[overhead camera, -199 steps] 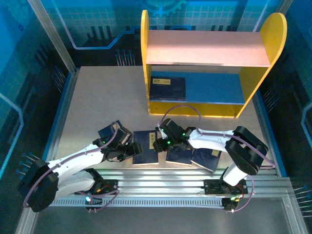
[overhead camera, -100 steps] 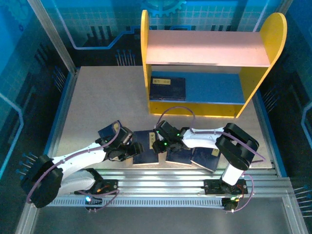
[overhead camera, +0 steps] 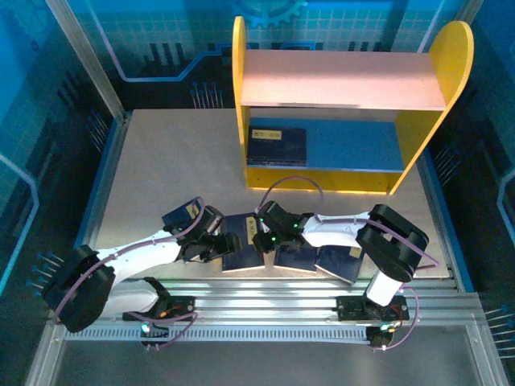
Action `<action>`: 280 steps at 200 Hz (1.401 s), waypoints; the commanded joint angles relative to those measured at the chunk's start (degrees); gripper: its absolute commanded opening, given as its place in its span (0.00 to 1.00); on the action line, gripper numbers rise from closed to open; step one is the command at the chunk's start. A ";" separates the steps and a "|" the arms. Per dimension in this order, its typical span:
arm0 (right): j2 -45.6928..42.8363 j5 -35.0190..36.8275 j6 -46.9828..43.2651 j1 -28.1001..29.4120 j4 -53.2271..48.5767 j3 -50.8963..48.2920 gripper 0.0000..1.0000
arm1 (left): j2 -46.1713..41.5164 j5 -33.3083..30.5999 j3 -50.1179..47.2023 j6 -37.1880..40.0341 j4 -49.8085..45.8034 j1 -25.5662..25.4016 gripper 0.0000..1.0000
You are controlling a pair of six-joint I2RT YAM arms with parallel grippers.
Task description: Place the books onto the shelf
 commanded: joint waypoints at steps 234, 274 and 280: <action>0.47 -0.58 -0.60 -1.23 0.78 -4.21 0.29 | -1.02 0.78 5.78 3.70 5.83 -0.71 0.28; -0.24 -0.97 -0.70 -1.33 1.05 -4.00 0.32 | -0.10 0.55 6.31 4.23 5.57 -0.71 0.08; -0.42 -0.97 -0.81 -1.37 0.97 -4.00 0.32 | 0.27 0.37 6.74 4.47 4.93 -0.65 0.05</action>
